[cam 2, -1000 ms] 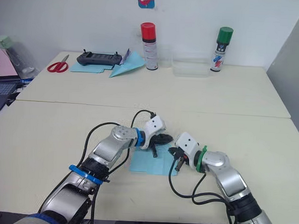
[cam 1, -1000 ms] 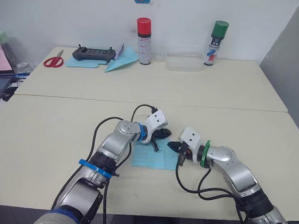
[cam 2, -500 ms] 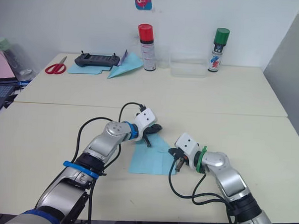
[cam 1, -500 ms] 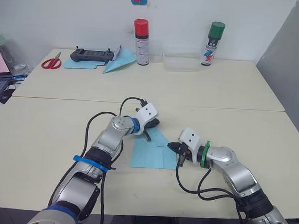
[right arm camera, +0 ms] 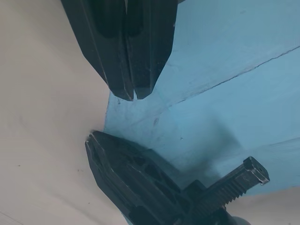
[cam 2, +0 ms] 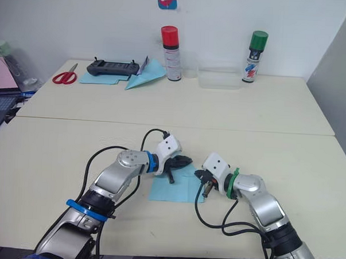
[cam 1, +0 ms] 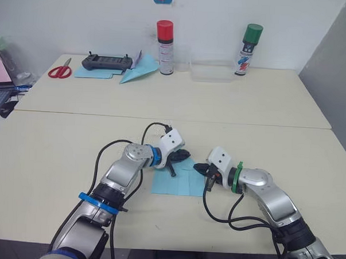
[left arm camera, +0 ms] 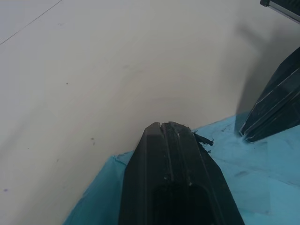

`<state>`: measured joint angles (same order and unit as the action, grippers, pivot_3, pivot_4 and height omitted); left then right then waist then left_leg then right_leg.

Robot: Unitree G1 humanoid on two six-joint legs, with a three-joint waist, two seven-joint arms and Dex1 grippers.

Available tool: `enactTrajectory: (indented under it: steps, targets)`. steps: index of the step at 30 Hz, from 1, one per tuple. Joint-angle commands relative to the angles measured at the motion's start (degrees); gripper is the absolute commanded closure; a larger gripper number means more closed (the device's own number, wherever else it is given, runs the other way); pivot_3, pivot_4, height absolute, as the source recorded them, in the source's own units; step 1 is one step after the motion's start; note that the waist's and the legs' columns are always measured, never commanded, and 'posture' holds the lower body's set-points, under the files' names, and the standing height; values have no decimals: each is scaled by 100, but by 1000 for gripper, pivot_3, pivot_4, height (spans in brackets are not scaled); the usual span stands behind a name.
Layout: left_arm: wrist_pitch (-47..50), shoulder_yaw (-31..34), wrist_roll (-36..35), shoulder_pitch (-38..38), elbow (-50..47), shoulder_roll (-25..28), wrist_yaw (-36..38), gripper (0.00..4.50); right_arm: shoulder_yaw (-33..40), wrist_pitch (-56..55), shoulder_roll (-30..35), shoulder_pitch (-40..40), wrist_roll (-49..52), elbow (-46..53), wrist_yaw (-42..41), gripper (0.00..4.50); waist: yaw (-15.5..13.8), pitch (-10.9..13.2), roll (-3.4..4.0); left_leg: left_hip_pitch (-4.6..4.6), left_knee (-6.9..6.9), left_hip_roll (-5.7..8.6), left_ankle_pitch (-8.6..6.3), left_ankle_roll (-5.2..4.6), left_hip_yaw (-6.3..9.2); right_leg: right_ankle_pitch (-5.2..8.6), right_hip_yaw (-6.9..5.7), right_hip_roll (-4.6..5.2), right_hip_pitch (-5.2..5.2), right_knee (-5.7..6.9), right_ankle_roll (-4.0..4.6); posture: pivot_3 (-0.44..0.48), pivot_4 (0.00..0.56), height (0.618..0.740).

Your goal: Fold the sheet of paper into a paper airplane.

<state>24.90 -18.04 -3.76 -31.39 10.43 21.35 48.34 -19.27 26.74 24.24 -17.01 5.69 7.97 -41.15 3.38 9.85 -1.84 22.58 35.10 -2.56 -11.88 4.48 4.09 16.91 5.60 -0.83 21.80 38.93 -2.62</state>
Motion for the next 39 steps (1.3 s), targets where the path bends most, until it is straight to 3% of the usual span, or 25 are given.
enactTrajectory:
  steps: [1, 7, 16, 24, 29, 33, 39]
  targets:
    - [138, -126, 131, 63, -28, 100, 76, 4500, 37, 55, -19, -9, -39, -106, 22, 4445, 2, 0, 0, 0, 0, 0, 0, 0, 0, 0, -1, 0, 0, 0, 0, 0, 150, 740]
    - [-11, -166, 193, 30, 121, 80, 77, 4500, 210, 163, -303, -159, 111, -71, 87, 4445, 3, 1, 1, 2, -3, -2, 0, 0, 1, 1, -2, -1, 4, 1, 1, 0, 150, 740]
    - [-256, -76, 250, 45, 156, 41, 19, 4500, -188, 409, -121, -163, -223, -162, -20, 4445, -4, 0, 1, 3, -3, -1, 0, 0, 1, 1, -2, -1, 5, -1, 1, 0, 150, 740]
    - [410, 1695, -1081, 232, -872, 177, -297, 4500, -176, 409, -82, -193, -260, -237, -7, 4445, 9, 2, 1, 26, -4, -4, 0, 0, 3, 1, -4, -2, 32, 5, 1, 0, 150, 740]
    - [1449, 2428, -1928, 864, -1832, 439, -380, 3203, -158, 339, -79, -239, -258, -332, -26, 4500, 12, 2, 1, 25, -8, -5, 0, 0, 2, 1, -3, 0, 32, 1, 1, 0, 150, 740]
    - [1921, 2672, -2160, 1289, -2145, 427, -748, 1983, -146, 297, -131, -330, -232, -428, -44, 4500, 5, 3, -1, 22, -5, -5, 0, 1, 2, 1, -2, 0, 28, 2, 1, 0, 150, 740]
    - [2095, 2490, -2364, 1620, -2240, 370, -828, 1983, -147, 259, -180, -413, -236, -540, -66, 4500, 4, 3, -1, 21, -5, -4, 0, 1, 1, 0, -2, 0, 28, 3, 2, 0, 150, 740]
